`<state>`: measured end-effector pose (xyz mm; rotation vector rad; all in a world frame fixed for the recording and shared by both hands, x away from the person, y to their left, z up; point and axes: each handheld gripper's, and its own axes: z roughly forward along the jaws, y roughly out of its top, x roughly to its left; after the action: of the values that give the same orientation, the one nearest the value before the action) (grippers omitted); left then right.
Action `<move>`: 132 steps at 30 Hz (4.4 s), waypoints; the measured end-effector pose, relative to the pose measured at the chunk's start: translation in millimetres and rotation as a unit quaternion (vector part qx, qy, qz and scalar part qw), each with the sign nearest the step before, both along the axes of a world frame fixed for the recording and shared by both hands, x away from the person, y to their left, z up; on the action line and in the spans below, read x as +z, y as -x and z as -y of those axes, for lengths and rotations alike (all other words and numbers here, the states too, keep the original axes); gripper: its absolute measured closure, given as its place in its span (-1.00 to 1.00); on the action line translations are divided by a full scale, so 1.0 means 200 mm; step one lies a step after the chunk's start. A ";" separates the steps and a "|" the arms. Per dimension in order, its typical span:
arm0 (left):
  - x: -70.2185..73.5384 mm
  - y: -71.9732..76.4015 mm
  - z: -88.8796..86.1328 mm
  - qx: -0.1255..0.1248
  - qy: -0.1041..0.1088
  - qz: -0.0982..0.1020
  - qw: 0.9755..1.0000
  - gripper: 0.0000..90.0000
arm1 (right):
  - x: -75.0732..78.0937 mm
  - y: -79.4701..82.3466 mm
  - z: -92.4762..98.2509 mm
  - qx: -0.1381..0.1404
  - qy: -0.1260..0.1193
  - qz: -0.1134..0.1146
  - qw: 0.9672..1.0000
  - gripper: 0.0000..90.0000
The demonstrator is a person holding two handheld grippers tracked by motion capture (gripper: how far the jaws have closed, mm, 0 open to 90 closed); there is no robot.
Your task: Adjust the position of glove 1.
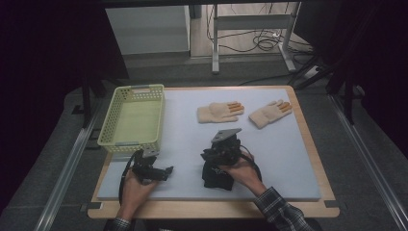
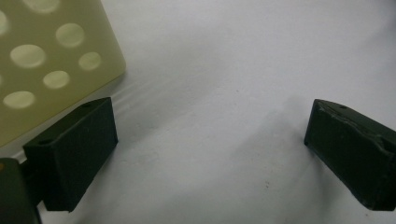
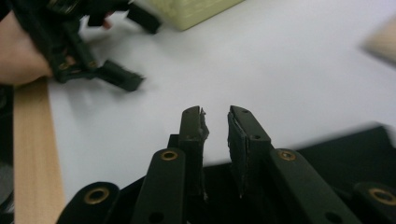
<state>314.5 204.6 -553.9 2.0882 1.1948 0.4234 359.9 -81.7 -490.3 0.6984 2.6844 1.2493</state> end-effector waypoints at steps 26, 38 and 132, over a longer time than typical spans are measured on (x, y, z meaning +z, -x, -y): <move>0.00 0.00 0.00 -0.001 -0.001 -0.002 1.000 -0.94 | 0.03 0.13 0.35 -0.039 0.026 0.022 0.999 0.61; 0.00 0.00 0.00 -0.001 -0.001 -0.001 1.000 -0.94 | -0.17 0.21 0.59 -0.066 0.045 -0.007 0.997 0.97; 0.11 -0.31 0.75 -0.176 -0.071 -0.050 0.981 -1.00 | -0.20 -0.03 0.93 -0.249 0.056 0.051 0.966 -0.51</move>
<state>375.6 53.9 -532.1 2.4095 0.8430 0.2464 365.0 -268.4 -530.9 1.1610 2.2660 0.9635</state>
